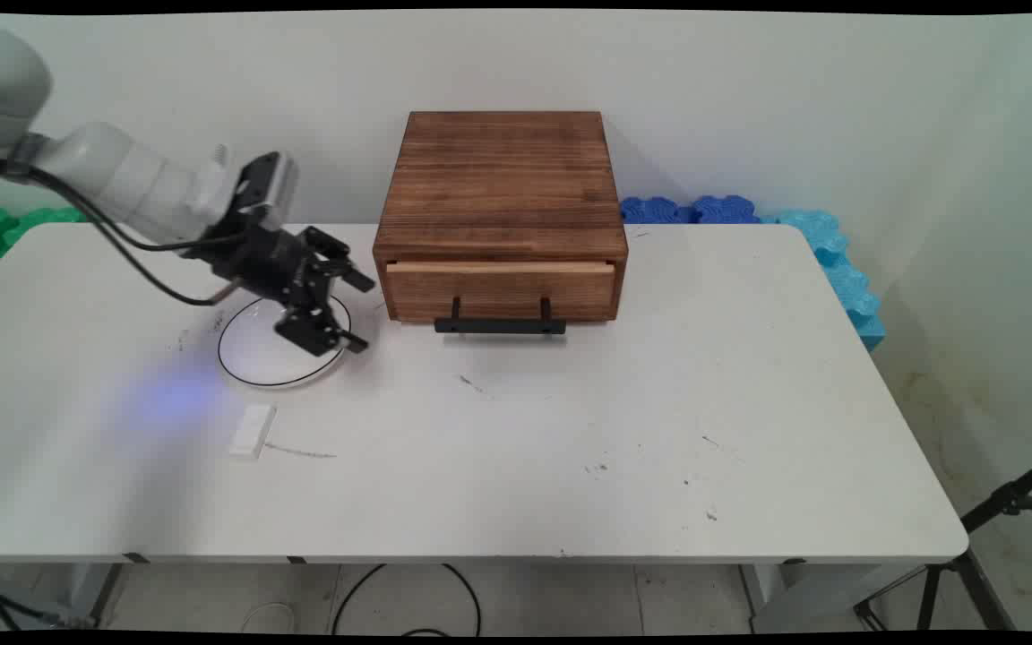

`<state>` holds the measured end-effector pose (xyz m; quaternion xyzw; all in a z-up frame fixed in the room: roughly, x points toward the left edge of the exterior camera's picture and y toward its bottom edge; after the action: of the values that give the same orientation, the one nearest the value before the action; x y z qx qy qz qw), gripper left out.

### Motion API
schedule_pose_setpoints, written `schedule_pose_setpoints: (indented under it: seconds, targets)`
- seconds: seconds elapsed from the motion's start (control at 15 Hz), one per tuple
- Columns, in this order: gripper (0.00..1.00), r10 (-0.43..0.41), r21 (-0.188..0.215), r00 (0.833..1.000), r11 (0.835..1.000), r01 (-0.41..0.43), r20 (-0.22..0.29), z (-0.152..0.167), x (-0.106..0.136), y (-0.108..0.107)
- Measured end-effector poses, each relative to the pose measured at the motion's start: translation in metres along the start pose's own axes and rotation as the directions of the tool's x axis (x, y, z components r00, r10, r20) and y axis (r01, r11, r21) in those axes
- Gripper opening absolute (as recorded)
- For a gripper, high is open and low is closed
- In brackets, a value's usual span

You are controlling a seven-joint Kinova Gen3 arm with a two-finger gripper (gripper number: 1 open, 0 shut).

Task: Open the drawer

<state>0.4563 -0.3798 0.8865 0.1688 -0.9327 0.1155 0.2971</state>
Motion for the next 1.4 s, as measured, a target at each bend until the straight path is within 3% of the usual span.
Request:
schedule_pose_setpoints:
  seconds: [0.53, 1.4]
  targets:
    - [1.00, -0.009, 0.021, 1.000, 1.000, 0.009, -0.019, 0.041, 0.047, -0.001]
    - [1.00, 0.008, 0.038, 1.000, 0.999, -0.008, -0.011, 0.095, 0.082, 0.000]
